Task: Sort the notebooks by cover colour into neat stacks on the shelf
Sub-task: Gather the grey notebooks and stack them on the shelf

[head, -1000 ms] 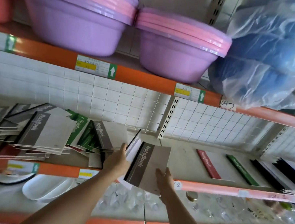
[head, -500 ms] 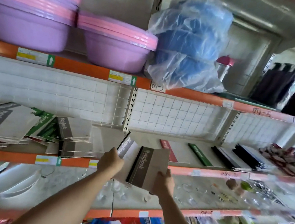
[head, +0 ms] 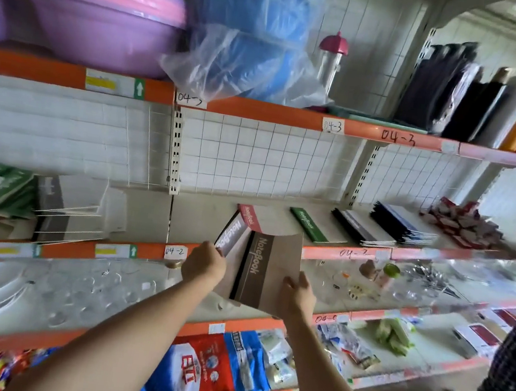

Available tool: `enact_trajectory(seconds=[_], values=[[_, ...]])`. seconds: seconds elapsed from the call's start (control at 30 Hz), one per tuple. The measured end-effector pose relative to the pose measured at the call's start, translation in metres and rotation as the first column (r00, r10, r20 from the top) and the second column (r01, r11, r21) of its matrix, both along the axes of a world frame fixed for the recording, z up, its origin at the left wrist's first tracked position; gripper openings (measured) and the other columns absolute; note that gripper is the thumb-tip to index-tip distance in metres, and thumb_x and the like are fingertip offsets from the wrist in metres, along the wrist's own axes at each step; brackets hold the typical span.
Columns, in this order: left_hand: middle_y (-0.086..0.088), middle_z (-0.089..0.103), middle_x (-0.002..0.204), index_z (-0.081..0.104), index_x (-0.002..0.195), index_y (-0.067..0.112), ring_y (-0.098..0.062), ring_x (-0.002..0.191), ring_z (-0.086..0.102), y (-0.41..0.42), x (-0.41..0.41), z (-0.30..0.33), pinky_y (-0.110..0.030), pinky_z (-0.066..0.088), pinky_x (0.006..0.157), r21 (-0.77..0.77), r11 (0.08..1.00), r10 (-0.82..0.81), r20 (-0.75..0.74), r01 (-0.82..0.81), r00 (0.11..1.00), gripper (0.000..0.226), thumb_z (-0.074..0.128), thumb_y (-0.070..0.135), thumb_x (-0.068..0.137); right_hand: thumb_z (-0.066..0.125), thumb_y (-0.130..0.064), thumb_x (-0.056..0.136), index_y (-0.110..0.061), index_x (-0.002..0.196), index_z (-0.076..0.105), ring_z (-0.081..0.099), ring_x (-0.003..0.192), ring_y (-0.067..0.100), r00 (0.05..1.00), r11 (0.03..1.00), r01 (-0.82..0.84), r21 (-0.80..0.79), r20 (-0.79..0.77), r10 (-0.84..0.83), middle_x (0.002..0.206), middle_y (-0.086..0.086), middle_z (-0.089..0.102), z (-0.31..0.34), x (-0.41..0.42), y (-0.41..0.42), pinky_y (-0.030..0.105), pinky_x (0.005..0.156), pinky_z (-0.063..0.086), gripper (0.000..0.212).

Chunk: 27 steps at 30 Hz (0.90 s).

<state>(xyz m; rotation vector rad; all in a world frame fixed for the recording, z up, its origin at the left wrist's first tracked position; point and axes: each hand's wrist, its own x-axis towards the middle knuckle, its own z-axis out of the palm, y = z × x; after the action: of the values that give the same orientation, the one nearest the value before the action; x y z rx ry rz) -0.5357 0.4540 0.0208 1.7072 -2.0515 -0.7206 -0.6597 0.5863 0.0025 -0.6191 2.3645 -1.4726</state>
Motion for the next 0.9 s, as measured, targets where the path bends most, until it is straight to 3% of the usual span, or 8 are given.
enact_trajectory(seconds=[0.07,0.13,0.23,0.33,0.43,0.57,0.67,0.9], values=[[-0.016,0.065,0.123,0.063,0.119,0.008,-0.034,0.115,0.061,0.003,-0.014,-0.003,-0.038,0.045,0.084,0.006,1.000,-0.011,0.042,0.011,0.999,0.032,0.047,0.028,0.100,0.049,-0.012,0.087,-0.015,0.092,0.054,0.064,0.079,0.035,0.999,1.000,0.014,0.010,0.047,-0.015,0.081,0.010,0.064,-0.017,-0.017,0.000,0.048,0.070,0.057,0.008],[-0.016,0.066,0.121,0.063,0.117,0.008,-0.035,0.114,0.062,0.001,-0.031,-0.008,-0.038,0.047,0.084,0.007,0.999,-0.043,0.055,0.042,0.998,0.032,0.047,0.029,0.099,0.049,-0.013,0.086,-0.017,0.090,0.053,0.066,0.080,0.037,0.996,1.000,0.027,0.015,0.079,-0.028,0.074,0.002,0.059,-0.032,-0.036,0.000,0.056,0.069,0.057,0.007],[-0.017,0.065,0.121,0.062,0.117,0.009,-0.035,0.115,0.061,-0.007,-0.065,-0.011,-0.039,0.049,0.090,-0.004,0.997,-0.073,0.055,0.074,0.996,0.032,0.045,0.029,0.099,0.049,-0.010,0.089,-0.015,0.091,0.053,0.063,0.079,0.034,0.994,0.998,0.059,-0.018,0.088,-0.057,0.072,0.002,0.058,-0.026,-0.059,0.002,0.049,0.070,0.057,0.007],[-0.018,0.066,0.121,0.063,0.118,0.009,-0.037,0.113,0.062,-0.015,-0.110,-0.012,-0.040,0.049,0.090,-0.002,0.992,-0.124,0.027,0.124,0.992,0.032,0.045,0.028,0.099,0.050,-0.008,0.093,-0.009,0.096,0.053,0.057,0.080,0.030,0.992,0.995,0.101,-0.004,0.072,-0.100,0.082,0.010,0.058,-0.025,-0.101,0.000,0.030,0.068,0.042,0.005],[-0.018,0.066,0.119,0.063,0.117,0.007,-0.037,0.111,0.063,-0.020,-0.156,-0.014,-0.040,0.050,0.088,0.017,0.989,-0.150,0.004,0.150,0.989,0.033,0.045,0.028,0.099,0.052,-0.008,0.093,-0.010,0.098,0.056,0.056,0.081,0.030,0.992,0.993,0.120,0.011,0.043,-0.120,0.084,0.010,0.058,-0.022,-0.146,-0.003,0.030,0.067,0.036,0.007],[-0.016,0.068,0.115,0.063,0.114,0.006,-0.035,0.108,0.064,-0.035,-0.212,-0.013,-0.038,0.050,0.083,0.023,0.990,-0.141,-0.011,0.141,0.990,0.032,0.047,0.029,0.100,0.052,-0.012,0.090,-0.023,0.092,0.053,0.060,0.080,0.033,0.992,0.991,0.125,0.053,0.021,-0.126,0.083,0.008,0.059,-0.012,-0.204,-0.022,0.048,0.071,0.057,0.011],[-0.015,0.068,0.113,0.063,0.112,0.006,-0.033,0.104,0.065,-0.045,-0.247,-0.014,-0.036,0.048,0.078,0.034,0.991,-0.132,-0.037,0.133,0.991,0.033,0.047,0.032,0.101,0.051,-0.011,0.092,-0.017,0.099,0.057,0.057,0.078,0.030,0.994,0.991,0.105,0.083,-0.017,-0.104,0.087,0.011,0.063,-0.005,-0.242,-0.032,0.026,0.060,0.050,0.011],[-0.015,0.067,0.113,0.062,0.114,0.006,-0.034,0.104,0.064,-0.060,-0.312,-0.010,-0.037,0.049,0.080,0.032,0.994,-0.107,-0.053,0.108,0.993,0.033,0.047,0.033,0.101,0.049,-0.010,0.092,-0.014,0.116,0.059,0.055,0.075,0.026,0.996,0.990,0.086,0.114,-0.040,-0.082,0.088,0.010,0.063,0.000,-0.314,-0.044,0.028,0.058,0.036,0.026]])
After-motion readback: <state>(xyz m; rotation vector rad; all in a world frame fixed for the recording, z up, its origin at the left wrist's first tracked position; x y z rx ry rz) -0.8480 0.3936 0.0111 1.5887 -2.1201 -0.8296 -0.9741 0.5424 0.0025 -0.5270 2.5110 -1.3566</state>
